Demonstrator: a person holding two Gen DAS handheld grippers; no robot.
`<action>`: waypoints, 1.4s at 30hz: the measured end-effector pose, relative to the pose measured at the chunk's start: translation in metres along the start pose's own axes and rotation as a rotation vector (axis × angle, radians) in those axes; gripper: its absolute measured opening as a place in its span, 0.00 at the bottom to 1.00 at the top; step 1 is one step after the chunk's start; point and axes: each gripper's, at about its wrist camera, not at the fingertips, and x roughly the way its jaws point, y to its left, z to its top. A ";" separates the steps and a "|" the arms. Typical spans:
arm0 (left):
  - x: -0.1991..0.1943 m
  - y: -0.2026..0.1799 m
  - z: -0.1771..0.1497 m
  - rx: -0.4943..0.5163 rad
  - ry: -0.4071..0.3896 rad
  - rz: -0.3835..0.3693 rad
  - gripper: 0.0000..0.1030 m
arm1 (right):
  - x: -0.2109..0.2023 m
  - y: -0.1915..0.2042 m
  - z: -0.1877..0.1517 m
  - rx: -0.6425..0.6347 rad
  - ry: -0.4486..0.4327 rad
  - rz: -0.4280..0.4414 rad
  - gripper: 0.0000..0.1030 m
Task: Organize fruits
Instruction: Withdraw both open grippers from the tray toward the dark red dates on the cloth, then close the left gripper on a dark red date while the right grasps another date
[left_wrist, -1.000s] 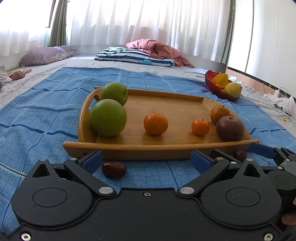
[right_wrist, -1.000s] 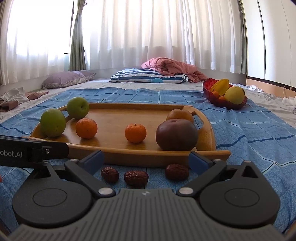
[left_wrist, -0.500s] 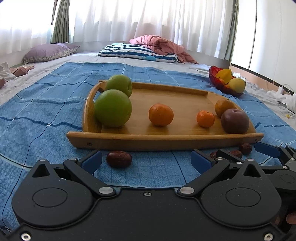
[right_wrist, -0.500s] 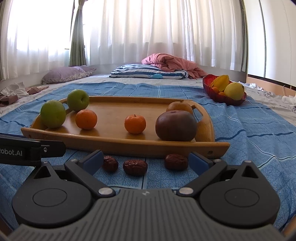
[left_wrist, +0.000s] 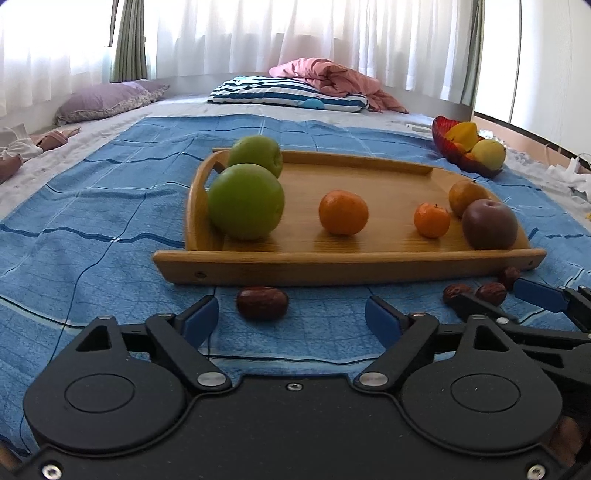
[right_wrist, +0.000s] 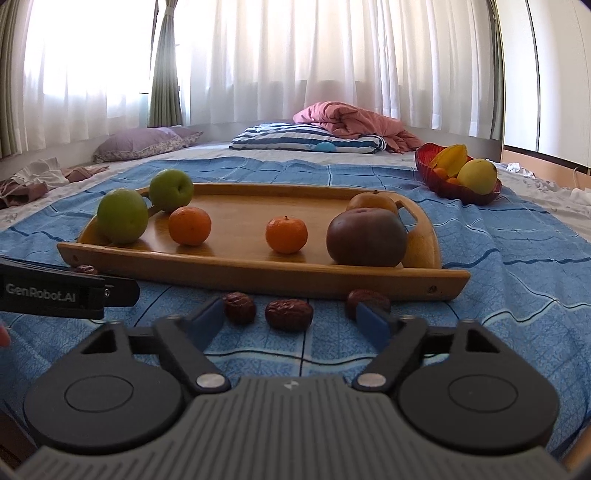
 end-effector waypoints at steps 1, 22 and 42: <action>0.000 0.001 0.000 -0.001 0.000 0.002 0.80 | -0.001 0.000 0.000 0.007 -0.002 0.001 0.73; 0.002 0.006 0.003 -0.013 0.000 0.063 0.40 | 0.000 -0.004 0.001 0.067 -0.005 -0.001 0.36; 0.001 0.007 0.008 -0.010 0.008 0.067 0.28 | 0.005 0.002 0.007 0.020 0.001 -0.024 0.30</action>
